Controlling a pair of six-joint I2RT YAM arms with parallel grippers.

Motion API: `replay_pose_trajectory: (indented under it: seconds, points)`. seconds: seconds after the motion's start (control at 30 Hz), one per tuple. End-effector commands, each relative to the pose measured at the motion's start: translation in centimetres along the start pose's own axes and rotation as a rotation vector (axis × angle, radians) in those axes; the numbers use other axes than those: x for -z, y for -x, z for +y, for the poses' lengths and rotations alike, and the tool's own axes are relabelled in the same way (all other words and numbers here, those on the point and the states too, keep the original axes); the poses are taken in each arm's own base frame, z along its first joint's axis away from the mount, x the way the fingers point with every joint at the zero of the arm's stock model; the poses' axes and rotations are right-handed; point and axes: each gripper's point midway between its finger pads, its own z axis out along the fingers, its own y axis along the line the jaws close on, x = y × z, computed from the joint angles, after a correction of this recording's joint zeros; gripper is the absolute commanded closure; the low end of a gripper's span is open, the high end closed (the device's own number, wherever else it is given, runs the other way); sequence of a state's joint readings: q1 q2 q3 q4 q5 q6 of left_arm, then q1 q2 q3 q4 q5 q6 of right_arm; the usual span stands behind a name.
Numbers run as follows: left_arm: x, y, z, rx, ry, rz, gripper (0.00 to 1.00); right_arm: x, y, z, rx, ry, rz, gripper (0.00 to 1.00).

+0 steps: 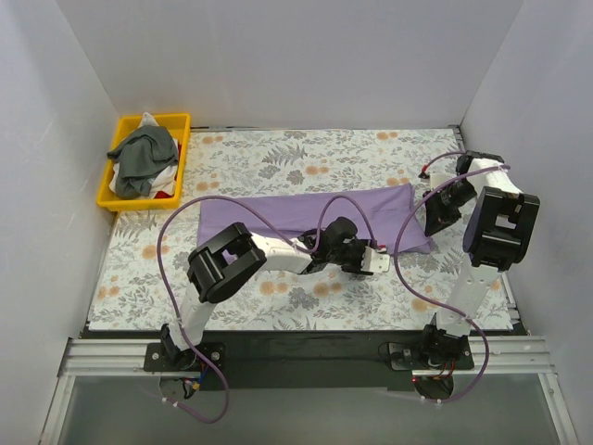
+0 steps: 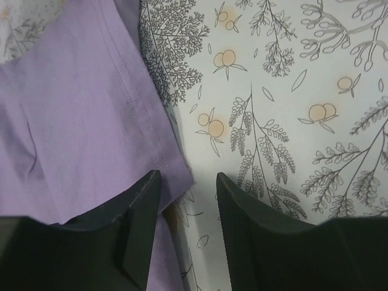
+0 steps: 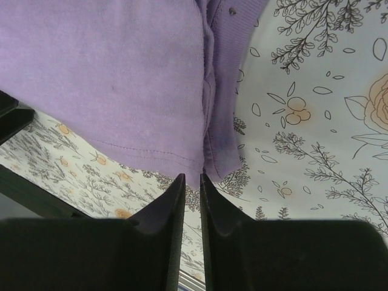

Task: Fold and stack the t-shirts
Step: Fold the tshirt

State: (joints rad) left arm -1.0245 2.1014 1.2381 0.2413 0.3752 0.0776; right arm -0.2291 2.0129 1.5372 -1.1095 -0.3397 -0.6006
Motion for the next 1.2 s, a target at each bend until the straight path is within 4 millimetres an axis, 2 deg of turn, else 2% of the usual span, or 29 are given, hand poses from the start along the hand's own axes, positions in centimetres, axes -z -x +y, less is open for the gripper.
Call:
replay_pose_trajectory:
  seconds: [0.0, 0.1, 0.13, 0.27, 0.5, 0.8, 1.17]
  points:
    - [0.4, -0.8, 0.8, -0.191, 0.055, 0.013, 0.60, 0.5, 0.2, 0.1, -0.013, 0.015, 0.001, 0.79]
    - [1.1, -0.5, 1.5, -0.292, 0.113, -0.004, 0.60, 0.6, 0.2, 0.1, -0.010, 0.019, 0.000, 0.79]
    - [1.5, -1.0, 1.1, -0.315, 0.112, 0.002, 0.57, 0.6, 0.2, 0.2, -0.010, 0.021, 0.002, 0.79]
    - [2.2, -0.3, 1.2, -0.415, 0.151, -0.042, 0.52, 0.4, 0.0, 0.1, -0.012, 0.027, 0.006, 0.79]
    - [2.9, -0.2, 1.3, -0.588, 0.196, -0.061, 0.49, 0.6, -0.2, -0.1, -0.019, 0.029, 0.005, 0.79]
    - [1.2, -1.9, 2.0, -0.719, 0.255, -0.037, 0.49, 0.9, -0.5, -0.4, -0.022, 0.036, 0.000, 0.79]
    - [0.3, 0.7, 1.6, -0.761, 0.285, -0.134, 0.57, 0.9, -0.3, 0.0, -0.019, 0.067, -0.004, 0.73]
